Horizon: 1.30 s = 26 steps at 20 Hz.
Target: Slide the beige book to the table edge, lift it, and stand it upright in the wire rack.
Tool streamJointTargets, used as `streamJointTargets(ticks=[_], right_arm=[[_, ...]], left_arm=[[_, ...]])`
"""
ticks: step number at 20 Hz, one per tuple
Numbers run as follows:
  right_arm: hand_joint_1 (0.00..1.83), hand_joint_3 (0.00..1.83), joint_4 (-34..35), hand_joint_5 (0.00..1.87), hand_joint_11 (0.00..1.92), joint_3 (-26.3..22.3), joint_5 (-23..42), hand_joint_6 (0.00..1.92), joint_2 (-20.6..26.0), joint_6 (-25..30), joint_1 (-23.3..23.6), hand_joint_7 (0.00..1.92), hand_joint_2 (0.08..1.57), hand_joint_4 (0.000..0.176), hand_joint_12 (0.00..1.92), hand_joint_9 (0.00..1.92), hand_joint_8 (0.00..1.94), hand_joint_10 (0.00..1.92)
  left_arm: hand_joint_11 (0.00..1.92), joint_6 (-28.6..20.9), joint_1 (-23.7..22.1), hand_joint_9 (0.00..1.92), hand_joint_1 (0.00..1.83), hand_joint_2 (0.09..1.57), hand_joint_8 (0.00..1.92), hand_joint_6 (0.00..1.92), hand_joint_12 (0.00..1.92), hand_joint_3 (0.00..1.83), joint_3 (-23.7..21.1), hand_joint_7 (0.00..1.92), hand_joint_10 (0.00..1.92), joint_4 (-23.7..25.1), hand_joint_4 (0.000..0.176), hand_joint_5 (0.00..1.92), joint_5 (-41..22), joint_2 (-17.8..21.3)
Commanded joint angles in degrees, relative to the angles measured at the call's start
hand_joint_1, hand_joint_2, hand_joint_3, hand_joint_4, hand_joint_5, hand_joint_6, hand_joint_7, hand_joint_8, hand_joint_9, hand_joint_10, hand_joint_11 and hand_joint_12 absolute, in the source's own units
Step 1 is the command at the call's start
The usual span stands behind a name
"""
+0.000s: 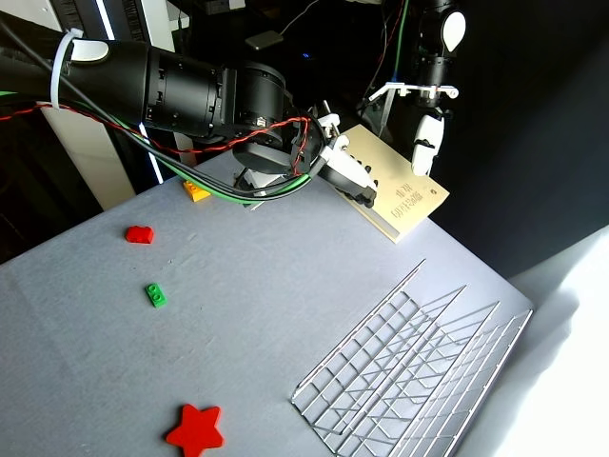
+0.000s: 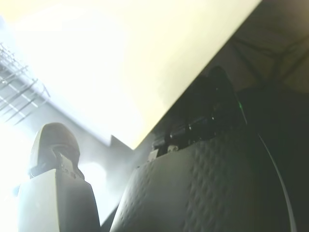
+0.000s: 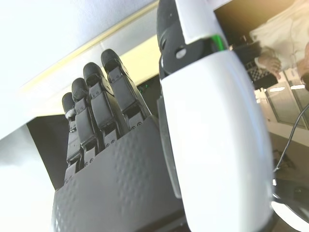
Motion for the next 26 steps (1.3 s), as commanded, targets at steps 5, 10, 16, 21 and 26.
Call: streamJointTargets(ticks=[5,10,16,21,26], right_arm=[[0.14,0.00,1.49,0.21,0.00,-0.16,-1.80,0.00,1.65,-0.28,-0.08,0.21,1.14,0.000,0.48,0.20,0.00,0.00],[0.13,0.00,0.54,0.19,0.00,-0.28,-0.99,0.00,4.68,-0.46,-0.10,0.20,1.14,0.000,0.49,0.19,0.00,0.00],[0.10,0.00,0.43,0.20,0.00,-3.23,-2.19,0.00,12.56,-0.48,0.94,0.21,1.15,0.000,0.52,0.19,0.00,0.00],[0.11,0.00,0.20,0.21,0.00,-6.86,-4.04,0.00,20.52,-0.43,1.65,0.21,1.16,0.000,0.48,0.19,0.00,0.00],[0.11,0.00,-9.52,0.20,0.00,-10.45,-3.01,0.00,27.86,9.59,3.18,0.20,1.16,0.000,0.49,0.19,0.00,0.00]], left_arm=[[0.00,0.16,0.09,0.00,0.52,0.98,0.00,0.00,0.00,0.00,0.50,0.00,0.00,-1.16,0.000,0.00,-0.76,0.15],[0.00,0.52,-0.15,0.00,0.50,0.99,0.00,0.00,0.00,0.00,0.55,0.00,0.00,-1.16,0.000,0.00,-0.50,-0.46],[0.00,1.31,-0.10,0.00,0.46,1.01,0.00,0.00,0.00,0.01,1.70,0.00,0.00,-1.20,0.000,0.00,-1.41,-3.41],[0.00,1.41,0.41,0.00,0.53,1.00,0.00,0.00,0.00,0.00,2.88,0.00,0.00,-1.44,0.000,0.00,-1.55,-4.90],[0.00,3.99,0.93,0.00,0.58,1.00,0.00,0.00,0.00,0.00,3.03,0.00,0.00,-5.17,0.000,0.00,-1.76,-5.02]])
